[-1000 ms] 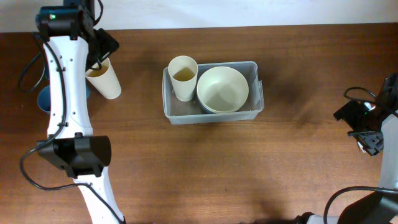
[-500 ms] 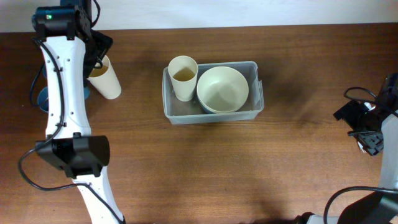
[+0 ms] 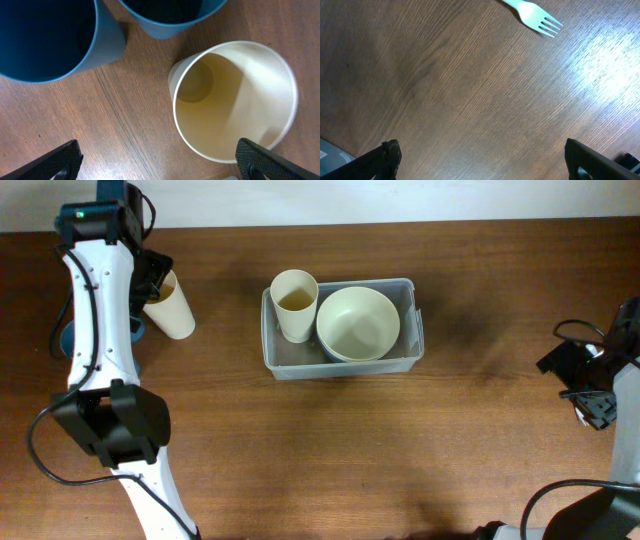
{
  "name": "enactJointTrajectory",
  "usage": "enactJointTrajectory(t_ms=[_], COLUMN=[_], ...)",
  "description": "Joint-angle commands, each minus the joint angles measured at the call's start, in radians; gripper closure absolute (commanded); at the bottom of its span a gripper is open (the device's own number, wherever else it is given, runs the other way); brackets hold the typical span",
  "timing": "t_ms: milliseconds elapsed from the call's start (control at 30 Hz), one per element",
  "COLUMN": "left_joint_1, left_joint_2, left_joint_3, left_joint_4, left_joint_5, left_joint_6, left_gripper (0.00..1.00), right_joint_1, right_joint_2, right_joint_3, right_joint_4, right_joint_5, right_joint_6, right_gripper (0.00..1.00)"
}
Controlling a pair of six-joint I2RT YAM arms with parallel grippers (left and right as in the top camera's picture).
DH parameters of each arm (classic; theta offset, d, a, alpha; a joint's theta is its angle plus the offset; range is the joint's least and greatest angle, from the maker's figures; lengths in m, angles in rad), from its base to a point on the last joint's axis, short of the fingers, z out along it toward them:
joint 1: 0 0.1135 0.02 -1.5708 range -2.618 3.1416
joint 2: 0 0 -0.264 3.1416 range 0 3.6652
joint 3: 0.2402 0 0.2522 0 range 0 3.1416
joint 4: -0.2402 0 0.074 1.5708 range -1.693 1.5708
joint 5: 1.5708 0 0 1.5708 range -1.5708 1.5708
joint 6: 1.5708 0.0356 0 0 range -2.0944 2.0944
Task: Pack container
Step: 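Grasp the second cream cup's rim with the left gripper and lift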
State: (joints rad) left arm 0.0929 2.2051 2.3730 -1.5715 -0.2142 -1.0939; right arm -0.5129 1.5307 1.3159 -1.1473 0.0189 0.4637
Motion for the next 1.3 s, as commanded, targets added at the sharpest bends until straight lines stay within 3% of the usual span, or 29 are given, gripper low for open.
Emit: enactJointTrajectory(t_ms=[0,500,967,1000,1033,1133,1267], left_joint_1=[0.002,0.002,0.002,0.002,0.002,0.002,0.002], left_joint_2=[0.007,0.007,0.007,0.007,0.007,0.007,0.007], left_joint_3=[-0.040,-0.197,-0.214,-0.216,-0.216,-0.216,-0.216], left_joint_4=[0.029,0.145,0.155,0.155,0.155,0.156,0.159], left_joint_5=[-0.016,-0.011,-0.018,-0.018,-0.018,-0.018,-0.018], left_joint_6=[0.006,0.033,0.033,0.033,0.033,0.033,0.033], left_gripper=[0.00,0.00,0.04,0.09,0.23,0.50,0.76], right_joint_1=[-0.005,-0.006,-0.005,-0.005,-0.006,-0.005,-0.005], right_joint_2=[-0.003,-0.003,-0.003,-0.003,-0.003,-0.003,-0.003], right_joint_3=[-0.005,-0.005,-0.005,-0.005,-0.005,-0.005,-0.005], right_joint_4=[0.000,0.000,0.000,0.000,0.000,0.000,0.000], right_joint_5=[0.013,0.013,0.013,0.013,0.013,0.013,0.013], right_joint_6=[0.002,0.002,0.002,0.002,0.002,0.002,0.002], right_gripper=[0.01,0.01,0.01,0.01,0.01,0.01,0.01])
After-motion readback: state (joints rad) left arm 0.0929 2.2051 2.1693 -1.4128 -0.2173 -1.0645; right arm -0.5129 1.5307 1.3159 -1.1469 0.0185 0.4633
